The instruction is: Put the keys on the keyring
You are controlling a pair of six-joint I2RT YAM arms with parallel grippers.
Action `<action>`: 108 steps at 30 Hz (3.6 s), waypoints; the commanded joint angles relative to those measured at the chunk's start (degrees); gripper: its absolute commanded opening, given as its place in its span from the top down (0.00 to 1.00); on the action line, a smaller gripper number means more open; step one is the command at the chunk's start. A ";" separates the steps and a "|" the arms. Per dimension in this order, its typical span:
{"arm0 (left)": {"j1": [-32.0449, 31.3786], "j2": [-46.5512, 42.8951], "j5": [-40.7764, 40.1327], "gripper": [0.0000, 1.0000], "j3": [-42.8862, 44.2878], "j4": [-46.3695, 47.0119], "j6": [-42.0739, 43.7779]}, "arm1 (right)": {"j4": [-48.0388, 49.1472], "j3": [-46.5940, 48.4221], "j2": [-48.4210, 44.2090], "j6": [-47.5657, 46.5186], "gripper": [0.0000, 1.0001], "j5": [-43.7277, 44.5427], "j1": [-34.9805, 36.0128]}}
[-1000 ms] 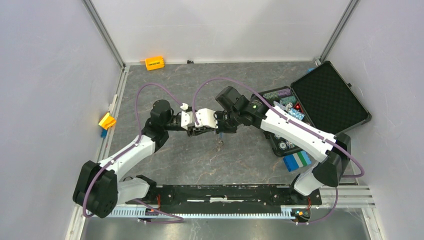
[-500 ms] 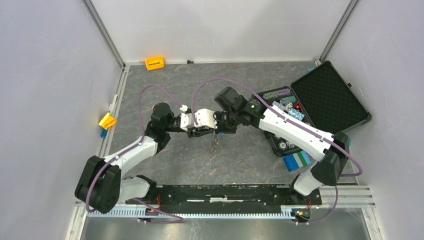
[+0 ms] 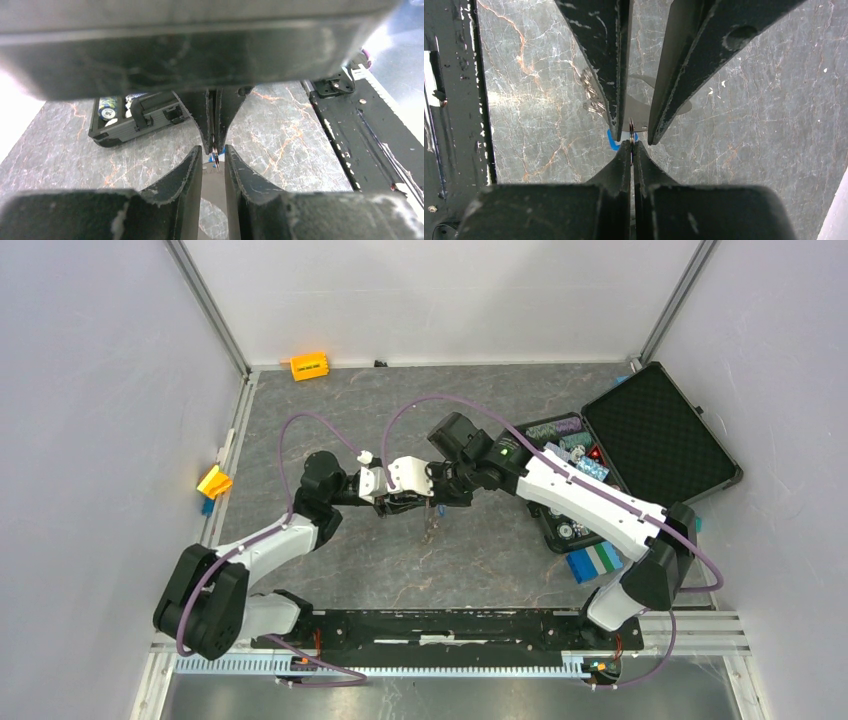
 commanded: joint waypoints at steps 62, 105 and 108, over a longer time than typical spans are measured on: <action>-0.21 4.06 -0.16 0.80 -4.07 15.25 -9.56 | 6.19 -0.16 -3.26 1.80 1.00 -2.81 -0.06; 1.15 3.68 -1.98 0.91 -5.65 25.88 -16.47 | 5.58 -1.53 -2.79 1.67 1.00 -3.93 -0.22; 1.18 3.51 -2.56 0.98 -5.78 25.75 -16.76 | 5.70 -1.74 -2.80 1.61 1.00 -3.95 -0.16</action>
